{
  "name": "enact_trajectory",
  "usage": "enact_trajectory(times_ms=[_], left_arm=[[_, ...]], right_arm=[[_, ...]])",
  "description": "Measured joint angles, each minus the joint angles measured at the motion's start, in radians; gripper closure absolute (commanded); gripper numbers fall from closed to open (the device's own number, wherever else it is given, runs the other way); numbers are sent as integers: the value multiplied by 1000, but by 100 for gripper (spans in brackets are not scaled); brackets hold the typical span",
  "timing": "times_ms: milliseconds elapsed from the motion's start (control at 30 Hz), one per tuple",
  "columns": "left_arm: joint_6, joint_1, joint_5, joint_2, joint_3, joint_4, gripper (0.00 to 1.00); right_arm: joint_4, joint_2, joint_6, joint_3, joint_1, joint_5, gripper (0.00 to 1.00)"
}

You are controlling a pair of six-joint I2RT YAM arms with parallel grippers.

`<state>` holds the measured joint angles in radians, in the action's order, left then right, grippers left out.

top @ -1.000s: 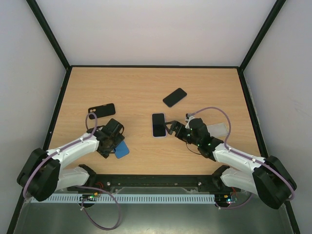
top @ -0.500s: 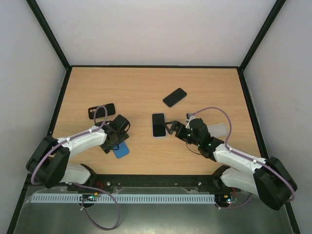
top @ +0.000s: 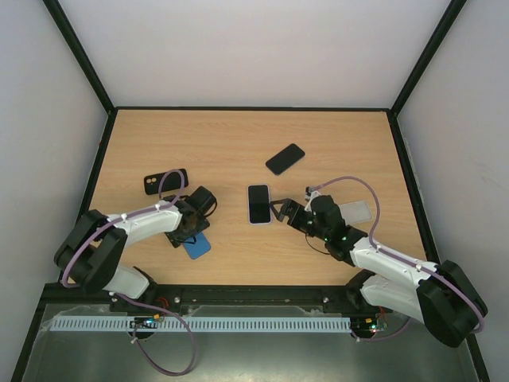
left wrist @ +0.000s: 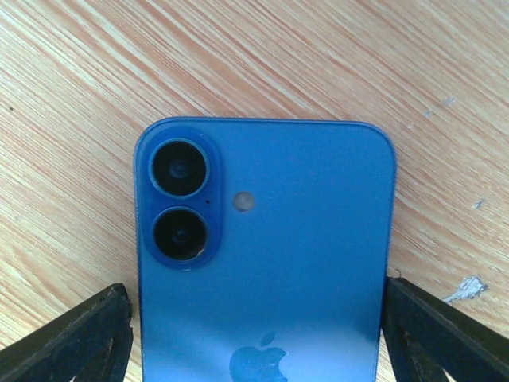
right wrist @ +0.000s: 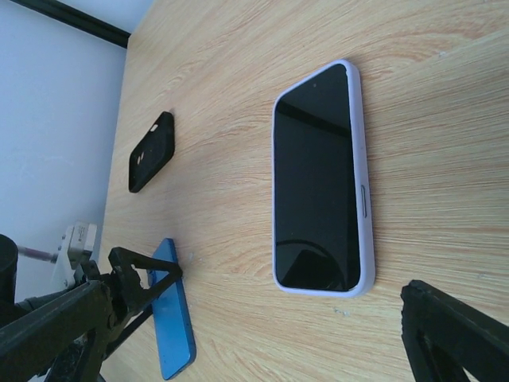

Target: Put the phone into the phone case

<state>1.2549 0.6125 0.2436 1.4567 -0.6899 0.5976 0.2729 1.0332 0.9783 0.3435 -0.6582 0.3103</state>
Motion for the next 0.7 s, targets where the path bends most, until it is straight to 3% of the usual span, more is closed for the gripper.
enact_trajectory(times_ms=[167,400,500,633,700], left_arm=[[-9,1,11,4,1,-3,31],[-19,1,-3,-42,34,-36,35],[-22,0,-35,-95,69,-83,37],[-20,6,-119,-147,105,-187,38],[-16,21,-161,-158,116,-238,38]], right_arm=[[0,-10,2,-11,0,6,6],[10,3,1,-12,-53,24,17],[27,24,2,-12,-116,24,27],[72,75,19,-12,-198,22,58],[101,113,33,-12,-234,23,63]])
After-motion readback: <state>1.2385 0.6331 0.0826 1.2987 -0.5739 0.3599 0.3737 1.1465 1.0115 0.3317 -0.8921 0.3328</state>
